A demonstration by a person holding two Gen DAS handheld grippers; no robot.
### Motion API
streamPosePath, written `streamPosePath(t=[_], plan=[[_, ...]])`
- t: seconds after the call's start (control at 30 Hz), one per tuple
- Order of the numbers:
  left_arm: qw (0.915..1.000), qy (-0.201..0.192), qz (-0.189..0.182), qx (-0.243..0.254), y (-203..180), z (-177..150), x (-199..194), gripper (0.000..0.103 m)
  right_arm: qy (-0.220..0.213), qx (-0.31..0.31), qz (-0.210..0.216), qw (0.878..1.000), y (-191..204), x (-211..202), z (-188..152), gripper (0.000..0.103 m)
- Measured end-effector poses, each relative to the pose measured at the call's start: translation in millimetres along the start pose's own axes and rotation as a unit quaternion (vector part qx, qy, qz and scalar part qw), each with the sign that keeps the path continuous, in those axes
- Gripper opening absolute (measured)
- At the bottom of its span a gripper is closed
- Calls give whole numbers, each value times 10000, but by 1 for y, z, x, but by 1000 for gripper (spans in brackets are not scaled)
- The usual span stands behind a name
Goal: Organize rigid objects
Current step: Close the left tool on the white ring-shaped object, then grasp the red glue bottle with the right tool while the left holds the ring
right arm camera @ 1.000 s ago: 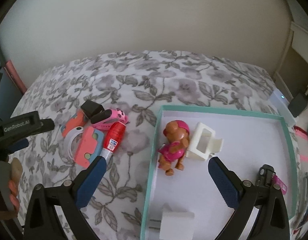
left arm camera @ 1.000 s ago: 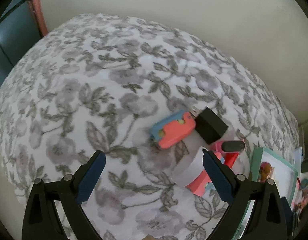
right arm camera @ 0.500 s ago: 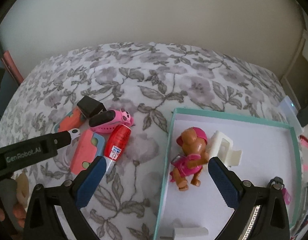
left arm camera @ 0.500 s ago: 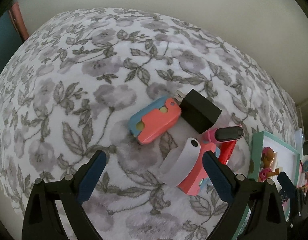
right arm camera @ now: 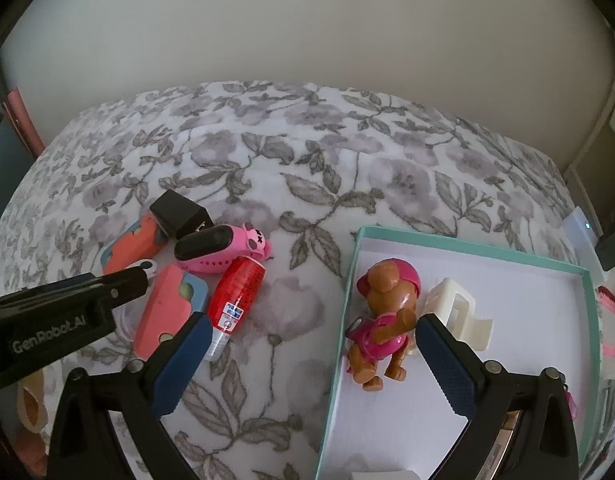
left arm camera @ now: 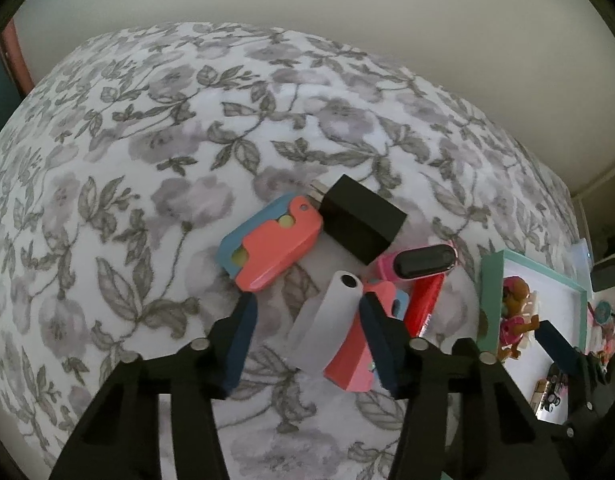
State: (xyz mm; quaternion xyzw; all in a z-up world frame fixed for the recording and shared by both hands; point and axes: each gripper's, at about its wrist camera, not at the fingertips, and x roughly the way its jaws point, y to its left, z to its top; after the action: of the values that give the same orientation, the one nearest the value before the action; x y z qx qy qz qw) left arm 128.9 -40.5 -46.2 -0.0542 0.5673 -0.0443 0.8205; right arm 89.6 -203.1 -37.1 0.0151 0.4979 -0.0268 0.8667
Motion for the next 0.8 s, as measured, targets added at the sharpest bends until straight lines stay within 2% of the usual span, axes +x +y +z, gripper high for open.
streamPosePath(t=[0.07,0.2,0.37,0.63,0.8], plan=[[10000,6,-33,14,-1,-1,1,47,9,-9,-4,10000,0,0,-1,103],[10000,79,-5,-15,0,-3,8,32,7,3,-4,10000,-1,0,-2,103],[9998,71,22,-202,7,-3,11,23,4,30,-2,10000,-3,-1,-2,103],[9984,-12,119,-547,23,1,2,20,10,-26,-6,10000,1,-1,-2,103],[9973,-4,435,-585,29,3,-3,20,-89,-175,38,9998,10,-6,-1,103]])
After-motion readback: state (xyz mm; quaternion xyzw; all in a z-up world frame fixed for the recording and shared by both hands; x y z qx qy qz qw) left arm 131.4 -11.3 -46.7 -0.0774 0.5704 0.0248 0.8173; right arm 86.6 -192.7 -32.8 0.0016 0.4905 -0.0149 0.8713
